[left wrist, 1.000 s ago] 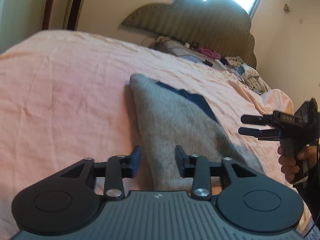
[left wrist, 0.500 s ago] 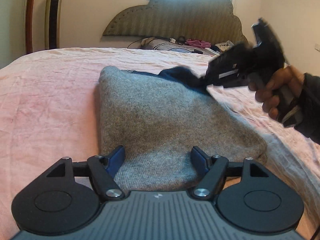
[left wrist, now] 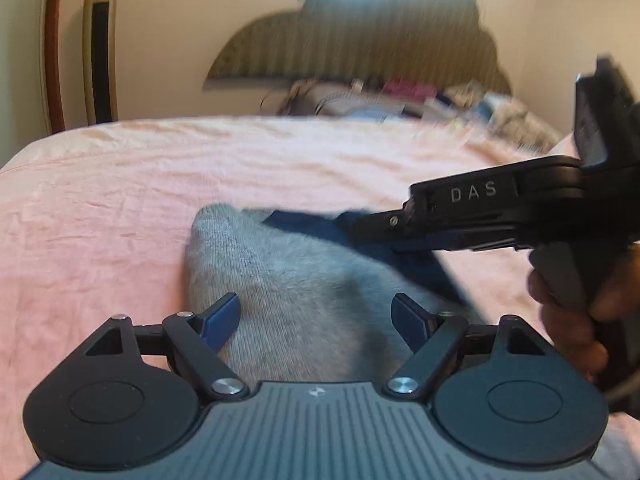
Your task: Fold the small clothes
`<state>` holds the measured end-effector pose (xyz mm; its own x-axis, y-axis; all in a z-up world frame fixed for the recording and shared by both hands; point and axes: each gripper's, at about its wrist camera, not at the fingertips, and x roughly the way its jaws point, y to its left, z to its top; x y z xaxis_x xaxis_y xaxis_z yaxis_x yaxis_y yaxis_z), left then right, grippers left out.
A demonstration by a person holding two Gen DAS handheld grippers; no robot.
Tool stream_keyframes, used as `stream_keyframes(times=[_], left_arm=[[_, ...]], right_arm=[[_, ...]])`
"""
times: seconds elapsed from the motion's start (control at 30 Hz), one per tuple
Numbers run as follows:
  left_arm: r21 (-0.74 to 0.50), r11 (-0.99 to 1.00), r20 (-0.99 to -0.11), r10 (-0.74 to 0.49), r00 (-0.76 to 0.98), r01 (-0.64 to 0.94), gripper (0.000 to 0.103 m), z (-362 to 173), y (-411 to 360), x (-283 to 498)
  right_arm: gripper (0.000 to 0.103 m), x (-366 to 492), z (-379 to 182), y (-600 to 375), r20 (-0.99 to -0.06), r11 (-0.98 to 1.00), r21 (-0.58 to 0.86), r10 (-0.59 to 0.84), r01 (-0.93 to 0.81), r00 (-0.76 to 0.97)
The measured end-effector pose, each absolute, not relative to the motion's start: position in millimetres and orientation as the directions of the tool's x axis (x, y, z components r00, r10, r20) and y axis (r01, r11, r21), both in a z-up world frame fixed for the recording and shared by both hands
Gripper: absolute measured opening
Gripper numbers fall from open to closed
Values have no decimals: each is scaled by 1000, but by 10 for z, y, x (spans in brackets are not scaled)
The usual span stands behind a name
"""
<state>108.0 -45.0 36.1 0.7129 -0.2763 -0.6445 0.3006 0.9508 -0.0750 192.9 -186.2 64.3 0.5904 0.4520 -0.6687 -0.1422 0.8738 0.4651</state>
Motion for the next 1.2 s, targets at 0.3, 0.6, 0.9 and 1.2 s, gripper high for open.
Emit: stream_keyframes(times=[0.3, 0.6, 0.9, 1.2], left_arm=[[7, 952, -627, -235, 743, 307, 88, 293, -445, 893], [-437, 885, -654, -435, 619, 160, 88, 209, 416, 203], [-670, 739, -633, -618, 467, 69, 15, -16, 452, 341], [-374, 896, -712, -443, 545, 238, 17, 292, 371, -10]], right_arm=[[18, 1922, 537, -2042, -677, 886, 459, 401, -72, 617], [73, 773, 515, -2566, -670, 804, 590, 540, -77, 509], [19, 550, 403, -2505, -658, 748, 647, 645, -147, 389], [35, 472, 627, -2459, -728, 831, 491, 556, -262, 400]])
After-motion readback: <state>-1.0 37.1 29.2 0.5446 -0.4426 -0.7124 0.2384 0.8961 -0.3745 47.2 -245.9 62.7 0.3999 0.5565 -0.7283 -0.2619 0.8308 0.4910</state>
